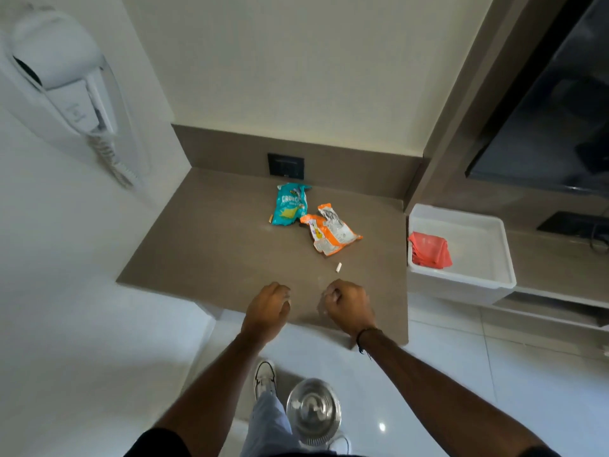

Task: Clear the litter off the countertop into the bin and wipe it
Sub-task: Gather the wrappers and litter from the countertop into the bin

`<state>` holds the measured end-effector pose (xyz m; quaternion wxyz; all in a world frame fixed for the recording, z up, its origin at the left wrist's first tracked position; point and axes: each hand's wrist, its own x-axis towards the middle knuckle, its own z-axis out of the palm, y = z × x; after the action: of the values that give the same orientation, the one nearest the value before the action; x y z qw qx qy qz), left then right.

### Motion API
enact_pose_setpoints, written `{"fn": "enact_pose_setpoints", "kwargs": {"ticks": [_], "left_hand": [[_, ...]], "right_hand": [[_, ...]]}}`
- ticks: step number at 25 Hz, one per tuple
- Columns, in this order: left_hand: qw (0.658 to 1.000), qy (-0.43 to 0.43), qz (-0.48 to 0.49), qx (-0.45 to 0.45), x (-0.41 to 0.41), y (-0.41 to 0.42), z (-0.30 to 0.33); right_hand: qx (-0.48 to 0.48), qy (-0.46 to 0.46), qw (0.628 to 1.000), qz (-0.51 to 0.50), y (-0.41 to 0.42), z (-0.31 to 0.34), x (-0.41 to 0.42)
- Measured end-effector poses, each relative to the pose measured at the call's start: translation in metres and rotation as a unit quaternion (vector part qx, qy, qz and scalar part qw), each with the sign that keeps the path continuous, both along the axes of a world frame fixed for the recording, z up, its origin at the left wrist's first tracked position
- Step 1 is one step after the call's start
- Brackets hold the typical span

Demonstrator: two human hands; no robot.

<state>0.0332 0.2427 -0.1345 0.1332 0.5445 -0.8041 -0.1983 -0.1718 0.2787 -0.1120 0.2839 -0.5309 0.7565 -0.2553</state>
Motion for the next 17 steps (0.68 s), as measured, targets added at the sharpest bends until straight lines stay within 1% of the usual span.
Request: {"fn": "enact_pose_setpoints", "kwargs": {"ticks": [2,3,4,6,8,11,13,15,17], "left_hand": [[1.000,-0.016,-0.004,-0.014,-0.004,-0.048,0.008],[1.000,-0.026,-0.008,-0.014,-0.006,-0.072,0.011],[0.999,-0.040,-0.013,-0.012,-0.008,-0.102,0.013],[0.995,-0.097,-0.018,0.000,-0.016,-0.158,0.012],[0.989,-0.144,-0.019,0.030,-0.027,-0.210,0.006],[0.987,-0.149,-0.013,0.062,-0.047,-0.277,-0.015],[0.985,-0.145,0.021,0.087,-0.059,-0.309,-0.028],[0.982,-0.137,0.048,0.124,-0.071,-0.335,-0.038],[0.981,-0.123,0.054,0.137,-0.080,-0.354,-0.040]], "right_hand": [[-0.015,0.017,0.999,-0.034,-0.049,0.011,-0.009],[-0.007,0.030,0.999,-0.042,-0.073,0.015,-0.015],[0.012,0.049,0.998,-0.042,-0.101,0.016,-0.020],[0.059,0.100,0.992,-0.038,-0.151,0.013,-0.034],[0.113,0.128,0.984,-0.056,-0.192,0.004,-0.046],[0.189,0.136,0.970,-0.071,-0.234,-0.021,-0.059],[0.199,0.149,0.966,-0.070,-0.246,-0.035,-0.065],[0.201,0.128,0.967,-0.094,-0.258,-0.044,-0.071],[0.218,0.086,0.962,-0.142,-0.267,-0.049,-0.076]]}}
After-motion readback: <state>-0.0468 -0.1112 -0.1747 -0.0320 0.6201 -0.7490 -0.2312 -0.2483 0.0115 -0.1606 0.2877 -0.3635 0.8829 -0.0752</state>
